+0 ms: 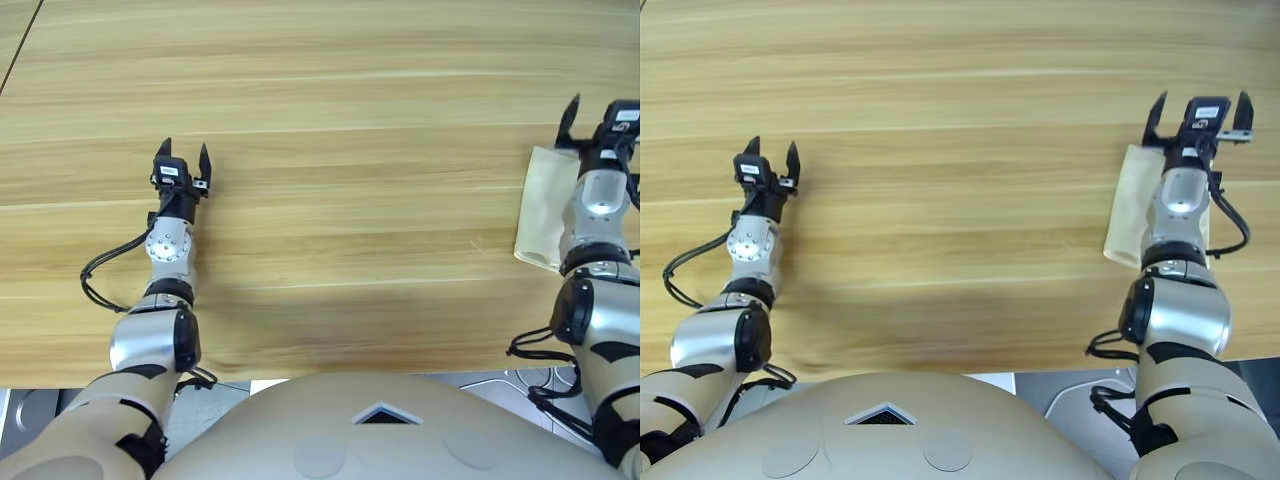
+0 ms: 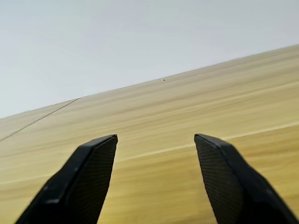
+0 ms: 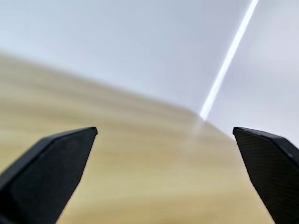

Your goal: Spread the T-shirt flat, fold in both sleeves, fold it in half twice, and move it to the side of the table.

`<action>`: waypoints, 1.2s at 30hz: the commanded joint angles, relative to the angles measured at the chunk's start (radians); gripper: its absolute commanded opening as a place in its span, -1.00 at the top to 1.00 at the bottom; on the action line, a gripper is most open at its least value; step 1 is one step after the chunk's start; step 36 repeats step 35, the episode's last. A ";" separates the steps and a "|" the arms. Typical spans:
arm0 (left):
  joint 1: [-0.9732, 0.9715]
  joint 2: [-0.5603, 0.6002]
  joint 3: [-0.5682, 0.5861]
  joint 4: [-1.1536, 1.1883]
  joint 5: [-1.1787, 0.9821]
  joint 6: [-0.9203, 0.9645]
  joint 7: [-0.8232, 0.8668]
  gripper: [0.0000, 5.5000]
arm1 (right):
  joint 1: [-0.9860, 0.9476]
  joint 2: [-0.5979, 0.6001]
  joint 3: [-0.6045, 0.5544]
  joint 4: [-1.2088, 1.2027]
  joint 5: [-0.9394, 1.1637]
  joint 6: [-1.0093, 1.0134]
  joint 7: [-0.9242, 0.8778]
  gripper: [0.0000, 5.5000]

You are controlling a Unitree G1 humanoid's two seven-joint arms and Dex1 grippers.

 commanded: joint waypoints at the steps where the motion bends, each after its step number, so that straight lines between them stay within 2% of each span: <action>1: -0.073 -0.035 0.061 0.053 -0.068 0.146 -0.053 -0.12 | -0.035 0.140 0.023 -0.041 0.032 -0.092 0.095 -0.95; 4: -0.126 -0.057 0.087 0.092 -0.080 0.288 -0.028 -0.12 | -0.059 0.268 0.028 0.038 0.050 -0.031 0.192 -0.95; 6: -0.136 -0.066 0.088 0.105 -0.065 0.344 0.006 -0.12 | -0.088 0.346 -0.036 0.094 0.135 0.096 0.318 -0.95; 8: -0.139 -0.063 0.062 0.109 -0.022 0.358 0.045 -0.12 | -0.100 0.369 -0.064 0.136 0.156 0.202 0.351 -0.95; 12: -0.153 -0.028 0.008 0.113 0.073 0.373 0.135 -0.12 | -0.105 0.347 -0.035 0.167 0.083 0.301 0.253 -0.95; 16: -0.160 -0.013 0.037 0.117 0.069 0.415 0.144 -0.12 | -0.099 0.325 0.081 0.175 -0.092 0.330 0.055 -0.95; 19: -0.168 -0.020 0.055 0.113 0.058 0.416 0.133 -0.12 | -0.097 0.322 0.121 0.179 -0.164 0.351 -0.020 -0.95; 30: -0.193 -0.054 0.173 0.085 -0.058 0.317 0.015 -0.12 | -0.126 0.345 0.016 0.143 -0.076 0.249 0.028 -0.95; 33: -0.190 -0.058 0.168 0.082 -0.055 0.296 0.010 -0.12 | -0.122 0.360 0.118 0.144 -0.195 0.221 -0.074 -0.95; 36: -0.184 -0.062 0.162 0.080 -0.047 0.282 0.019 -0.12 | -0.126 0.350 0.135 0.150 -0.217 0.229 -0.106 -0.95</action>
